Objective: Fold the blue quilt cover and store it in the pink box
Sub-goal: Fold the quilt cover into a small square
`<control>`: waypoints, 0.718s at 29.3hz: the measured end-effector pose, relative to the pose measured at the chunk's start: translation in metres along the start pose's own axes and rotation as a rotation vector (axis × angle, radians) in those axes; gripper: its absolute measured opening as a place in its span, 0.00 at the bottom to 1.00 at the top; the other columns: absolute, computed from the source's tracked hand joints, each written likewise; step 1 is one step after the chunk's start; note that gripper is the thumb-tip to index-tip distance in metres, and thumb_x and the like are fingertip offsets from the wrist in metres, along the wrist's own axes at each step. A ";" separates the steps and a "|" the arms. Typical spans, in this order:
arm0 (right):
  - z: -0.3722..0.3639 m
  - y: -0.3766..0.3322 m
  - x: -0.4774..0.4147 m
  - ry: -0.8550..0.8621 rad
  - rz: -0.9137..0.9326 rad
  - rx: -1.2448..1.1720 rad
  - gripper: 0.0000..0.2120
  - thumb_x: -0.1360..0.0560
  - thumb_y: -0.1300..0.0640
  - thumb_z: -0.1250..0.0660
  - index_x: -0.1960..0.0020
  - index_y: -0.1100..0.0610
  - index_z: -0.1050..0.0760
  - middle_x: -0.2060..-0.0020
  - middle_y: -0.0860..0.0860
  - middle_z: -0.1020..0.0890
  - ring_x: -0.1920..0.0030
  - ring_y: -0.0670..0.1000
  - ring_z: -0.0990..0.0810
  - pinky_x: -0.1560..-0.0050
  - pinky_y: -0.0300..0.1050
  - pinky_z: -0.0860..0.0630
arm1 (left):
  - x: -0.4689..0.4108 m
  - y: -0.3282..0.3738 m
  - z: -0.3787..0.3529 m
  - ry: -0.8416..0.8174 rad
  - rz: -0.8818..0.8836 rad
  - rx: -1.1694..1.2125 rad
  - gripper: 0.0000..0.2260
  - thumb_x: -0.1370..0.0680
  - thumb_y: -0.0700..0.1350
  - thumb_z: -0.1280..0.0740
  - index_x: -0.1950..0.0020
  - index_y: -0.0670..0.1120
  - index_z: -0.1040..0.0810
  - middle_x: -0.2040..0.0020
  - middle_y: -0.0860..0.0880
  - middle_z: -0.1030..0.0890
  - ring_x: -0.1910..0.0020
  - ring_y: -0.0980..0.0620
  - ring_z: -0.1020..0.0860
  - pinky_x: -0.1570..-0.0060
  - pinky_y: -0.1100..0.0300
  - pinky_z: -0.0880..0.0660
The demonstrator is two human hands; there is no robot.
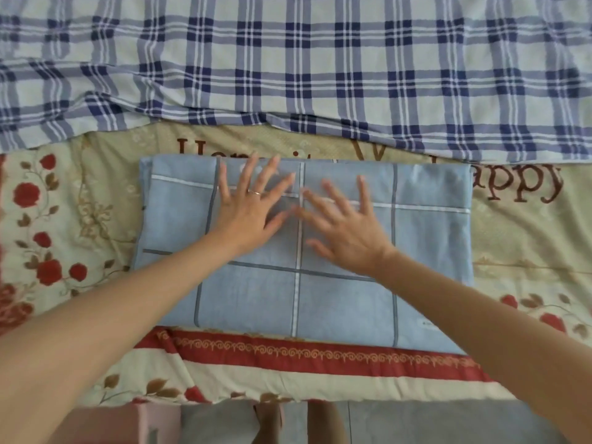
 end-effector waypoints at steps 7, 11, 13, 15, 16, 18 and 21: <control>-0.046 0.127 0.054 -0.237 -0.818 -0.166 0.32 0.24 0.32 0.59 0.24 0.41 0.63 0.23 0.43 0.60 0.23 0.53 0.61 0.34 0.73 0.66 | 0.025 -0.113 -0.030 -0.233 0.749 0.166 0.28 0.20 0.63 0.55 0.23 0.59 0.59 0.22 0.54 0.60 0.24 0.41 0.62 0.37 0.24 0.56; -0.018 0.086 0.027 -0.146 -0.936 -0.116 0.29 0.19 0.46 0.53 0.22 0.50 0.59 0.22 0.51 0.58 0.23 0.56 0.60 0.31 0.72 0.63 | 0.031 -0.086 -0.012 -0.142 0.762 0.171 0.29 0.19 0.60 0.55 0.22 0.52 0.58 0.22 0.49 0.61 0.24 0.40 0.62 0.34 0.27 0.59; -0.006 0.021 0.013 -0.096 -0.697 -0.117 0.30 0.19 0.50 0.50 0.22 0.50 0.61 0.23 0.51 0.58 0.23 0.54 0.59 0.30 0.68 0.68 | 0.058 -0.039 -0.007 -0.103 0.497 0.159 0.29 0.20 0.61 0.55 0.22 0.53 0.57 0.22 0.50 0.61 0.24 0.40 0.60 0.33 0.30 0.62; -0.006 -0.056 0.017 -0.031 -0.361 -0.155 0.30 0.21 0.49 0.48 0.22 0.49 0.56 0.22 0.50 0.52 0.23 0.54 0.52 0.30 0.65 0.67 | 0.098 0.003 -0.017 -0.109 0.289 0.112 0.30 0.22 0.63 0.53 0.22 0.55 0.54 0.22 0.51 0.58 0.24 0.39 0.56 0.34 0.29 0.57; -0.012 -0.091 0.031 -0.045 -0.211 -0.156 0.29 0.21 0.48 0.47 0.22 0.48 0.50 0.23 0.50 0.47 0.23 0.55 0.47 0.30 0.66 0.65 | 0.128 0.010 -0.030 -0.135 0.324 0.120 0.30 0.23 0.63 0.53 0.22 0.55 0.53 0.22 0.52 0.56 0.24 0.39 0.55 0.34 0.28 0.54; -0.033 -0.104 0.064 -0.132 -0.112 -0.132 0.28 0.22 0.42 0.50 0.23 0.45 0.47 0.23 0.47 0.45 0.24 0.55 0.46 0.29 0.67 0.65 | 0.180 -0.007 -0.049 -0.175 0.584 0.192 0.30 0.23 0.63 0.54 0.22 0.57 0.56 0.21 0.52 0.56 0.24 0.38 0.55 0.35 0.28 0.53; -0.075 -0.053 0.132 -0.190 -0.357 -0.139 0.30 0.23 0.36 0.54 0.23 0.41 0.54 0.23 0.44 0.53 0.24 0.55 0.55 0.31 0.66 0.68 | 0.251 -0.041 -0.073 -0.232 0.967 0.351 0.29 0.21 0.61 0.55 0.22 0.56 0.58 0.21 0.51 0.57 0.24 0.38 0.57 0.35 0.25 0.54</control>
Point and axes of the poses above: each hand's wrist, its own x-axis away from the middle knuckle, its own z-axis out of the back of the hand, y = z × x, the point moved 5 cm from there along -x, towards the middle knuckle
